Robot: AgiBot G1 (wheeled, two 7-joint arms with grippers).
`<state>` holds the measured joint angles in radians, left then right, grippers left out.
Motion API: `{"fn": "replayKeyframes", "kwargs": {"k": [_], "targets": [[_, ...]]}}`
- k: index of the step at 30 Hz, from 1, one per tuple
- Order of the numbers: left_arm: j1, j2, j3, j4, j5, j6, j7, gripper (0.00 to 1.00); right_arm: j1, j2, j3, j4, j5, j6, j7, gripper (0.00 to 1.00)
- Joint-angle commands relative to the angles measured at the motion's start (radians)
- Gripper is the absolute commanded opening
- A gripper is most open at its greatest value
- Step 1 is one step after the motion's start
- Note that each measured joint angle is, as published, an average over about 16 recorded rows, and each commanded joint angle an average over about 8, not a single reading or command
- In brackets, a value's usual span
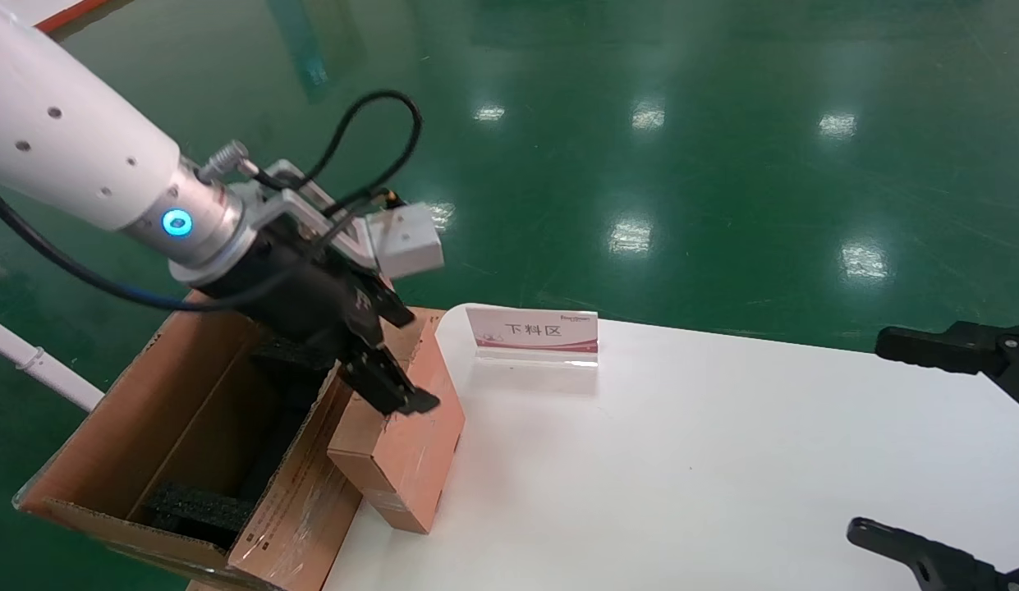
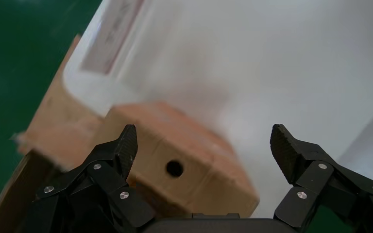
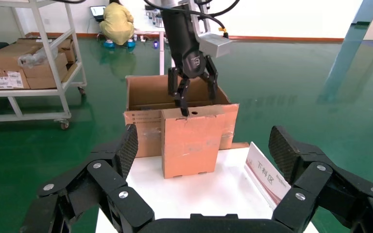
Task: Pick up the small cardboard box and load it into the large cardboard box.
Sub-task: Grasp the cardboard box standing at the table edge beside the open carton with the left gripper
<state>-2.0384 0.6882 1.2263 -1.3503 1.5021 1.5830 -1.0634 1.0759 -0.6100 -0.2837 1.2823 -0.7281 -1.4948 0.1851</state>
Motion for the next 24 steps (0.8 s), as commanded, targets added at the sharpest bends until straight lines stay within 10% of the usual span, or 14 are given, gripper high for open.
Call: {"fn": "replayKeyframes", "kwargs": {"k": [1,24], "targets": [[-0.044,0.005,0.049,-0.002,0.012,-0.002,-0.043,1.00,0.000,0.000,0.000,0.000,0.000,0.000,0.000,1.00],[-0.167,0.076,0.388,-0.006,0.002,-0.046,-0.234,1.00,0.000,0.001,-0.002,0.000,0.001,0.001,-0.001,1.00]]}}
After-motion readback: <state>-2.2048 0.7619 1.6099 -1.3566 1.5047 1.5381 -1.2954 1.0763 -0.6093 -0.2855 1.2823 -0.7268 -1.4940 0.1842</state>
